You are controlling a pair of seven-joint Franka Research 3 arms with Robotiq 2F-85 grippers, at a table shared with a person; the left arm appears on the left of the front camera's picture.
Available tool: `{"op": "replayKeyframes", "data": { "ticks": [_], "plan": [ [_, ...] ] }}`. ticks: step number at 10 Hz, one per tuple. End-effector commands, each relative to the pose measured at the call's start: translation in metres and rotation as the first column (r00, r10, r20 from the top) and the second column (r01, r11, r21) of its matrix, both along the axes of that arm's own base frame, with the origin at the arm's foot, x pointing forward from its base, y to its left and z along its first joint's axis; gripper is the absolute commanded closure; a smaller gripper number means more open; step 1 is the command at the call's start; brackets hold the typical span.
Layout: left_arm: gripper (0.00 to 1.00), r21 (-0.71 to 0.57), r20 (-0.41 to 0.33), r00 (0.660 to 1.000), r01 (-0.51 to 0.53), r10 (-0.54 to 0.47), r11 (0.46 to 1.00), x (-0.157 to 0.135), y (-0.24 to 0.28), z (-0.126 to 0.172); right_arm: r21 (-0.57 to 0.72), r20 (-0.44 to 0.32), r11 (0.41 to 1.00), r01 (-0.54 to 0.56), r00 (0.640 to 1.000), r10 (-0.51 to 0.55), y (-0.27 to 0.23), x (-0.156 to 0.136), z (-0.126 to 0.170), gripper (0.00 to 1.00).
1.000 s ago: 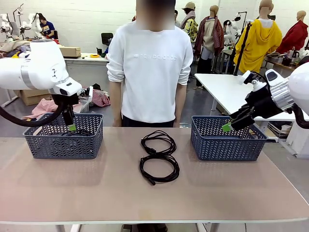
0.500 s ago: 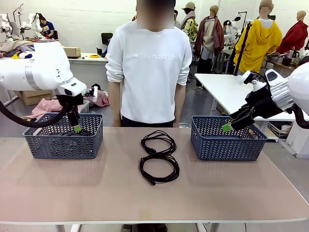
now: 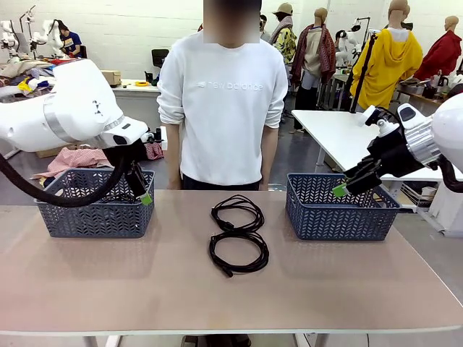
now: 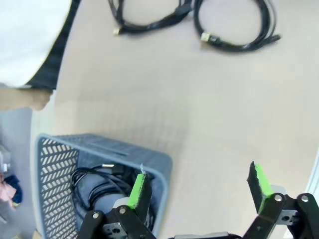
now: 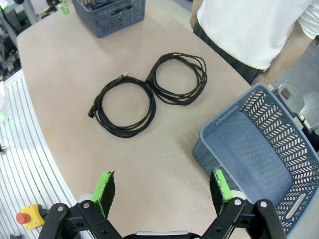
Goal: Organize the cables according to human instructions.
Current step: Pick up a bundle of cables and place it in the basket indicated by the human.
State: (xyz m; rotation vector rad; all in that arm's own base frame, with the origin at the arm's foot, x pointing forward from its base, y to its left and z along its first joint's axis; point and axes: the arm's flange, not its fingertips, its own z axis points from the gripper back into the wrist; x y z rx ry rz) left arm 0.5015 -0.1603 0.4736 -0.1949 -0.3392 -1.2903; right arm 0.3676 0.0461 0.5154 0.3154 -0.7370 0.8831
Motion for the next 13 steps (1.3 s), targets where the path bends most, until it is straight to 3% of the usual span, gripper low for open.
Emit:
{"op": "replayKeyframes", "data": {
  "ticks": [1, 5, 13],
  "plan": [
    [0.0, -0.078, 0.016, 0.999, 0.031, -0.03, 0.996, -0.022, 0.009, 0.0, 0.017, 0.007, 1.0, -0.017, 1.0, 0.017, -0.001, 0.002, -0.001, 0.0],
    [0.0, -0.093, -0.001, 0.998, 0.063, -0.063, 0.994, -0.05, -0.002, -0.014, 0.017, 0.007, 1.0, -0.017, 1.0, 0.017, -0.001, 0.002, -0.001, 0.0],
    [0.0, -0.077, -0.021, 0.999, 0.04, -0.042, 0.996, -0.042, -0.007, -0.01, 0.017, 0.007, 1.0, -0.017, 1.0, 0.017, -0.001, 0.002, -0.001, 0.0]
  ]
}}
